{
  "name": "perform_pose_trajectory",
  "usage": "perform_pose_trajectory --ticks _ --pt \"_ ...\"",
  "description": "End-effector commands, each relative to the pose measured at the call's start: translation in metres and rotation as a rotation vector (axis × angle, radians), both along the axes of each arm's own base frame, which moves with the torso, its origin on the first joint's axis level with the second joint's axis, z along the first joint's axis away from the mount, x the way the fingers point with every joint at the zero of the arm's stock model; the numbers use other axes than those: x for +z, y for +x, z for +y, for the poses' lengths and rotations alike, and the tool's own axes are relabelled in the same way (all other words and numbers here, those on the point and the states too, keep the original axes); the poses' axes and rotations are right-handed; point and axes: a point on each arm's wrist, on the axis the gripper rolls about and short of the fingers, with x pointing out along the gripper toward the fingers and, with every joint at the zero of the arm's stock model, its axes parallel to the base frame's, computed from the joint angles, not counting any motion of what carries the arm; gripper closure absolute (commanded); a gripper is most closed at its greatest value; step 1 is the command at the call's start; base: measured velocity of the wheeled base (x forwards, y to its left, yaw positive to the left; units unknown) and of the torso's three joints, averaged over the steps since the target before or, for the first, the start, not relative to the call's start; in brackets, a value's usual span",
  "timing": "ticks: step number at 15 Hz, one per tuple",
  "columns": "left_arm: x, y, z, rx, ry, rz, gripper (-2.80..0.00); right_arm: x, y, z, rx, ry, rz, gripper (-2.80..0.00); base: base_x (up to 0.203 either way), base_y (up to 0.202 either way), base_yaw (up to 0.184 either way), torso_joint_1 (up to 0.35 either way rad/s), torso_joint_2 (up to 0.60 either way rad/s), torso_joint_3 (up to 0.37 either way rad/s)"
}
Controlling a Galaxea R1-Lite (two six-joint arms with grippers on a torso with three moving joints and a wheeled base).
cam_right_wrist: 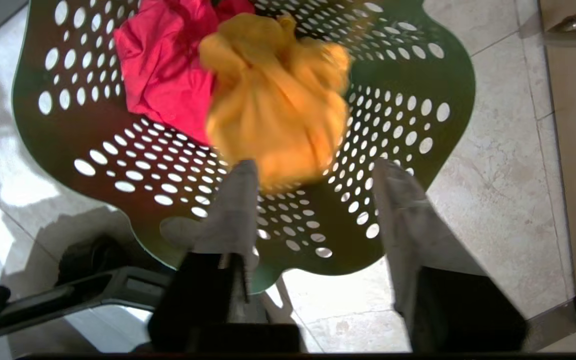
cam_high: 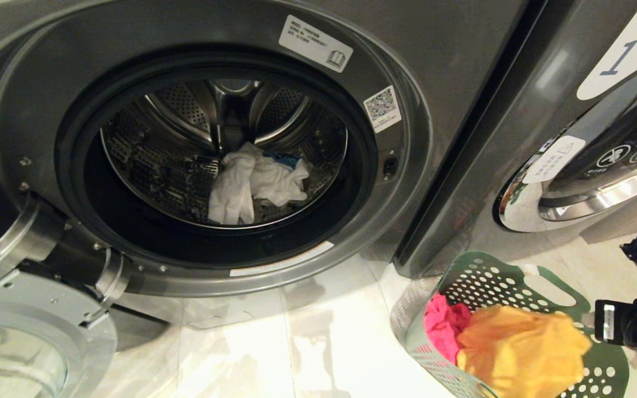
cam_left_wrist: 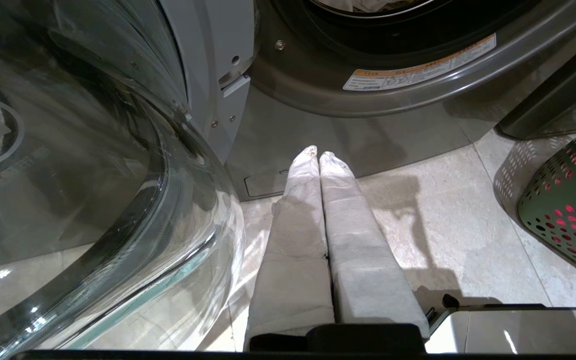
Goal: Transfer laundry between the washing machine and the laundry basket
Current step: Pick a cloth and place it into the basket
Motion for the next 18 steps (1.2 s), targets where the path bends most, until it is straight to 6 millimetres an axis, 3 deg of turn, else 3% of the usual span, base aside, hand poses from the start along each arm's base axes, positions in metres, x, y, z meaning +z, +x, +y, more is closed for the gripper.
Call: perform_pose_trajectory --ticks 1,5,8,11,18 --pt "0.0 0.0 0.0 0.0 0.0 0.002 0.0 0.001 -0.002 0.004 0.03 -0.004 0.001 -2.8 0.0 0.0 0.0 0.0 0.0 0.0" --pt "0.0 0.0 0.0 0.0 0.0 0.002 0.0 0.015 -0.031 0.008 0.192 0.094 -0.051 -2.8 0.0 0.0 0.0 0.0 0.0 0.0" --pt "0.0 0.0 0.0 0.0 0.0 0.002 0.0 0.018 -0.046 0.009 0.224 0.079 -0.081 -2.8 0.0 -0.003 0.02 0.003 0.0 0.001" --pt "0.0 0.0 0.0 0.0 0.0 0.002 0.0 0.013 -0.061 0.009 0.245 0.029 -0.085 -2.8 -0.003 -0.008 0.155 0.001 0.0 0.001" --pt "0.0 0.0 0.0 0.0 0.0 0.002 0.0 0.007 -0.054 0.023 0.379 0.0 -0.044 -2.8 0.001 -0.009 0.173 0.002 0.0 0.003"
